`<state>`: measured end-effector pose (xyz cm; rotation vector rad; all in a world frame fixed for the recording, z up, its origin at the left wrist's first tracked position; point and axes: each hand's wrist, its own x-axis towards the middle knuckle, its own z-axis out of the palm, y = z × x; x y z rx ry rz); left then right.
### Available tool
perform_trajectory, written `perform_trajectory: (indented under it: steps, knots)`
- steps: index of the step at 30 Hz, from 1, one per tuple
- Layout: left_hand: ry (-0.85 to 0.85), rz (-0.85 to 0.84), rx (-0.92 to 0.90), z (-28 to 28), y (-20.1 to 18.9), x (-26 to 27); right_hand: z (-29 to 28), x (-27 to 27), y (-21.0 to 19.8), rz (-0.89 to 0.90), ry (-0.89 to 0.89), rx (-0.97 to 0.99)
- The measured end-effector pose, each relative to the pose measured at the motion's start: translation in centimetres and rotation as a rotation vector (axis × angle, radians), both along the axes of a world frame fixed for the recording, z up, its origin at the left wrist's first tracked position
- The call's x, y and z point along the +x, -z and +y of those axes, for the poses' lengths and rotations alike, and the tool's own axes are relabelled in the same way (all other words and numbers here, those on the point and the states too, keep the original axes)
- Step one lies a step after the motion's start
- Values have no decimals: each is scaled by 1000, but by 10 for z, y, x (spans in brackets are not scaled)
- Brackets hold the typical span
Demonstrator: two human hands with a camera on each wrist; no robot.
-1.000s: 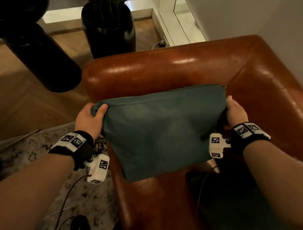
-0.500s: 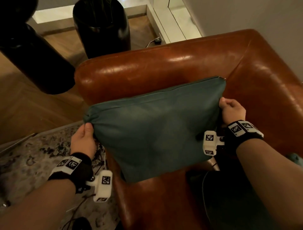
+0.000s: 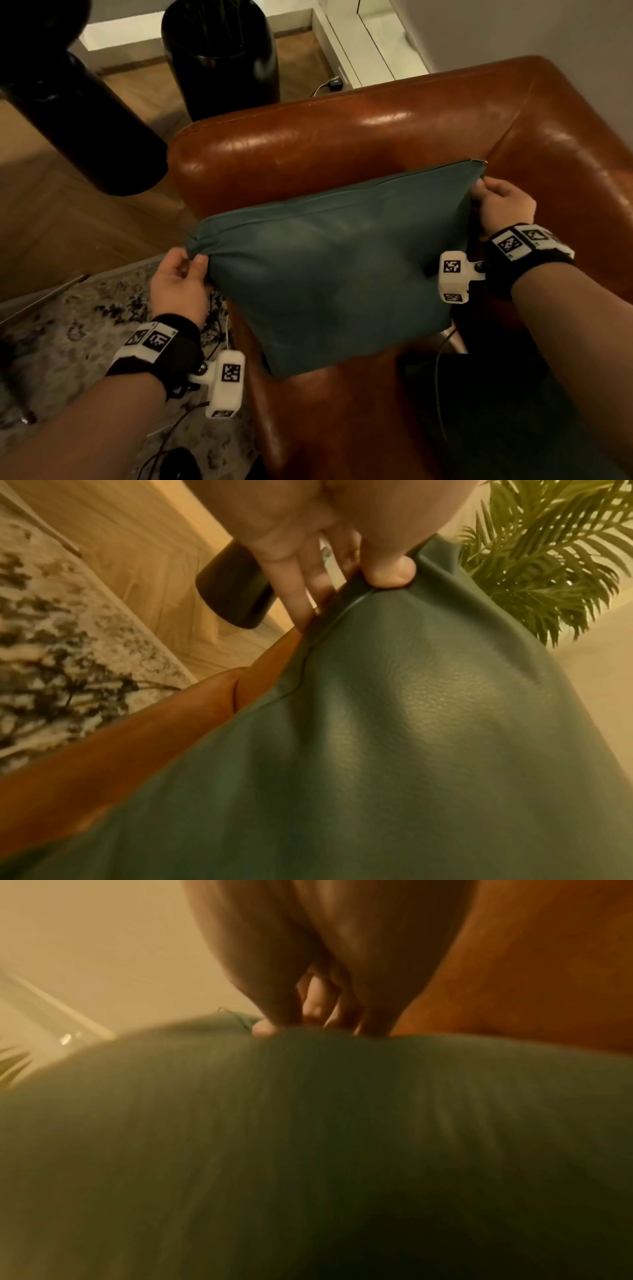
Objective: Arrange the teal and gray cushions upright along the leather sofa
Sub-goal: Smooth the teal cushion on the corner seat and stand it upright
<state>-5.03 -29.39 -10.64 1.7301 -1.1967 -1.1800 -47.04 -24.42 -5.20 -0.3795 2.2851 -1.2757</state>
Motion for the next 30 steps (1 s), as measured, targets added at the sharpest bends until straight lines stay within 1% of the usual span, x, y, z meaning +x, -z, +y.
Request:
perform_trajectory:
  steps: [2, 4, 6, 8, 9, 10, 11, 12, 14, 16, 19, 20, 22, 24, 25, 26, 27, 28, 29, 30]
  knots:
    - [8, 27, 10, -4, 2, -1, 2, -5, -1, 24, 34, 30]
    - [33, 5, -20, -7, 6, -3, 7, -4, -3, 4, 20, 20]
    - [82, 23, 3, -3, 10, -1, 14, 3, -2, -81, -15, 5]
    - [158, -35, 93, 14, 15, -2, 28, 10, 3, -224, -47, 23]
    - [186, -39, 148, 25, 16, -5, 34, 17, 6, -296, -78, 37]
    - [206, -7, 175, 35, 17, -9, 39, 23, 10, -340, -110, 54]
    - [215, 31, 170, 43, 19, -12, 41, 25, 17, -334, -127, 71]
    - [186, 57, 150, 47, 23, -14, 43, 27, 23, -315, -102, 69]
    - [54, 81, 141, 41, 28, -17, 44, 25, 26, -267, 3, 38]
    - [1, 40, 121, 28, 30, -20, 40, 20, 25, -197, 64, 31]
    - [31, -58, 88, 17, 29, -21, 36, 15, 27, -135, 61, 33]
    - [47, -85, 94, 16, 29, -20, 37, 15, 28, -130, 72, 17]
    - [107, -155, 134, 20, 27, -16, 40, 18, 33, -160, 73, 46]
    - [189, -168, 211, 32, 24, -16, 45, 24, 37, -296, 128, 126]
    - [208, -131, 256, 40, 23, -17, 51, 22, 45, -405, 178, 133]
    - [217, -89, 301, 48, 26, -19, 58, 16, 57, -497, 219, 96]
    - [233, -52, 321, 56, 27, -22, 66, 3, 79, -543, 246, 60]
    - [230, -29, 312, 61, 32, -25, 74, -9, 102, -546, 241, 37]
    - [205, -19, 282, 62, 37, -27, 78, -6, 104, -560, 222, 5]
    - [165, -17, 252, 60, 43, -28, 77, 4, 92, -576, 196, -7]
